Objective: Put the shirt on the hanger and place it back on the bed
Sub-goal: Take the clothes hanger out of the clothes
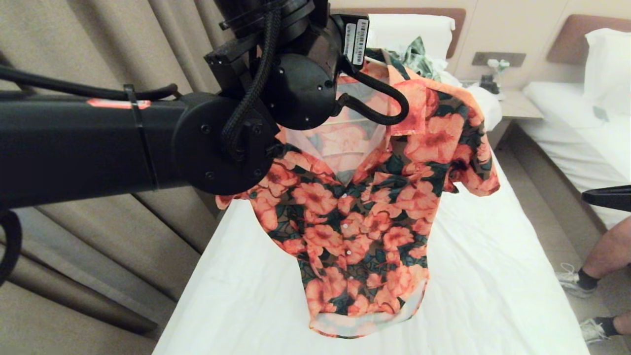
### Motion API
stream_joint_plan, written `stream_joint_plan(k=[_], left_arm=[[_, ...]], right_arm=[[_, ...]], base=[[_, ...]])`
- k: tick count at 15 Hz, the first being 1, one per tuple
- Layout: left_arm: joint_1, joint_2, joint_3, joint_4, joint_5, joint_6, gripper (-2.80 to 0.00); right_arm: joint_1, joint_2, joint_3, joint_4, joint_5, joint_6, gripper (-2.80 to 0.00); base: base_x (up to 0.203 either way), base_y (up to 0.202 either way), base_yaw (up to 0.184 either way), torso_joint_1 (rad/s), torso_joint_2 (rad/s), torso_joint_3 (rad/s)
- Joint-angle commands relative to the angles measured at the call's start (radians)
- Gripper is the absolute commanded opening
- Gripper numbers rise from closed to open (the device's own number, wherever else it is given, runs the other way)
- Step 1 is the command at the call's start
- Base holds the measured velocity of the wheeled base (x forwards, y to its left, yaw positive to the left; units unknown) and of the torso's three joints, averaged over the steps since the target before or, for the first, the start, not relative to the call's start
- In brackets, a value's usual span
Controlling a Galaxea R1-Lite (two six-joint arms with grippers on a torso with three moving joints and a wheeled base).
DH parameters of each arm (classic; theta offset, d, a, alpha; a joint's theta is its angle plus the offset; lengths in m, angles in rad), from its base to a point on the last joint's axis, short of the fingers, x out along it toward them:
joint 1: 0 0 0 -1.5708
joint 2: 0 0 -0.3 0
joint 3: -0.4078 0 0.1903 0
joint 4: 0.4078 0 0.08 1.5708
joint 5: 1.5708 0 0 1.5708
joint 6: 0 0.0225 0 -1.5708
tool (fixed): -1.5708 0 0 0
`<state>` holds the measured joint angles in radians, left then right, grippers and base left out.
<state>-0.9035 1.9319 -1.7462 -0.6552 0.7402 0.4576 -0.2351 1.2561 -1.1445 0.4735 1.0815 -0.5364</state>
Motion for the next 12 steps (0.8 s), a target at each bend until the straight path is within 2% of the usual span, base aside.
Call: stream_joint_plan(k=[1, 2, 4, 7, 12], left_arm=[[-0.003, -0.001, 0.0, -0.004, 0.005, 0.003, -2.8], [-0.003, 0.001, -0.003, -0.003, 0.005, 0.003, -2.8], [-0.005, 0.004, -0.003, -0.004, 0.004, 0.003, -2.8], [-0.003, 0.004, -0.003, -0.006, 0.004, 0.003, -2.8], [-0.003, 0.006, -0.003, -0.006, 0.004, 0.003, -2.8]], right_arm=[[0.002, 0.011, -0.005, 0.002, 0.007, -0.002, -2.8], [0.021, 0.017, -0.01, 0.0, 0.007, 0.004, -2.8], [0.051, 0.024, -0.035, -0.01, -0.006, 0.084, -2.8], [0.116, 0.04, -0.048, -0.073, -0.068, 0.145, -2.8], [0.264, 0.067, -0.06, -0.255, -0.192, 0.315, -2.8]], base=[[0.0, 0.0, 0.0, 0.0, 0.0, 0.0], [0.0, 0.0, 0.0, 0.0, 0.0, 0.0], [0.0, 0.0, 0.0, 0.0, 0.0, 0.0], [0.0, 0.0, 0.0, 0.0, 0.0, 0.0], [0.0, 0.0, 0.0, 0.0, 0.0, 0.0]])
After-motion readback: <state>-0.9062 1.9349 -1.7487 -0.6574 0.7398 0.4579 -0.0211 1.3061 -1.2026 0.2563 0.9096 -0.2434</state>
